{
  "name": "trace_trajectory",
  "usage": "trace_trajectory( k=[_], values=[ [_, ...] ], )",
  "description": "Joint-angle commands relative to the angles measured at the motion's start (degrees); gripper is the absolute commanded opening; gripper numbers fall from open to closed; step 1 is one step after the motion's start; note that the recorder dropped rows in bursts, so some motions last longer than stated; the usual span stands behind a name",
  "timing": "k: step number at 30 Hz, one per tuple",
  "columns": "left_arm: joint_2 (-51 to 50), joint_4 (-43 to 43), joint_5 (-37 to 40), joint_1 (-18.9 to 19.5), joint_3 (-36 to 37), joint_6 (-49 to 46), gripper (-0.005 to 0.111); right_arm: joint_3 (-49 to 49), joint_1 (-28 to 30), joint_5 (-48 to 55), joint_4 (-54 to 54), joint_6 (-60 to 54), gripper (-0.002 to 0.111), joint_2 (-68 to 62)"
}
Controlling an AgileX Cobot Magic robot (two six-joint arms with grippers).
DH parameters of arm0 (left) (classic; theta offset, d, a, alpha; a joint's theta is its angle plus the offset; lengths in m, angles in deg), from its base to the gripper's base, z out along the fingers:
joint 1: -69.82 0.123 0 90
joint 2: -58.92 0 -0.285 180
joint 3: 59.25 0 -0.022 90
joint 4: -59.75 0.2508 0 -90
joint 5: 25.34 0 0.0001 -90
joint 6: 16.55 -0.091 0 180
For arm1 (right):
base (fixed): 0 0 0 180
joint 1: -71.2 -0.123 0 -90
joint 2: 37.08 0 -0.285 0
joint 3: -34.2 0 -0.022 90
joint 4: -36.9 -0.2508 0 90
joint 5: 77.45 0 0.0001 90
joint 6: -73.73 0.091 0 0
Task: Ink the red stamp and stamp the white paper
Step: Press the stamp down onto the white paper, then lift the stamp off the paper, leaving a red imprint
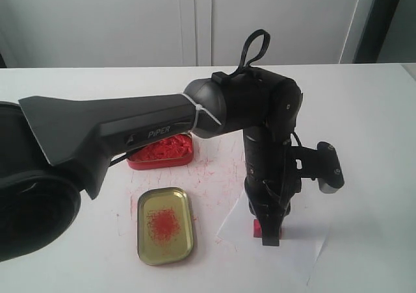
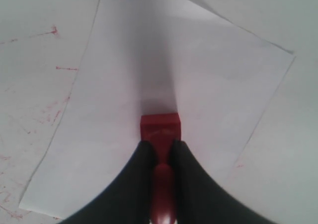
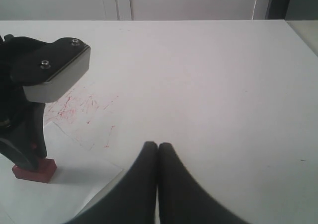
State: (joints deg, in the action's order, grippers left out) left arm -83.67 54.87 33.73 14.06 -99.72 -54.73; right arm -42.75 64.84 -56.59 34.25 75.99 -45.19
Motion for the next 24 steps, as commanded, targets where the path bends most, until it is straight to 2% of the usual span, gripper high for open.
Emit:
trace_trajectory(
  k=[1, 11, 24],
  values=[
    [-3.74, 0.77, 0.97, -0.34, 0.45, -0.02, 0.000, -0.26, 0.35, -0.85, 0.08, 0.10, 0.000, 0.33],
    [0.10, 1.35, 2.68, -0.34, -2.40, -0.02, 0.000, -0.26, 0.35, -0.85, 0.08, 1.46, 0.000, 0.33],
    [4.10, 1.57, 2.92, -0.34, -2.40, -0.02, 0.000, -0.26, 0.35, -0.85, 0.08, 1.46, 0.000, 0.33]
  ],
)
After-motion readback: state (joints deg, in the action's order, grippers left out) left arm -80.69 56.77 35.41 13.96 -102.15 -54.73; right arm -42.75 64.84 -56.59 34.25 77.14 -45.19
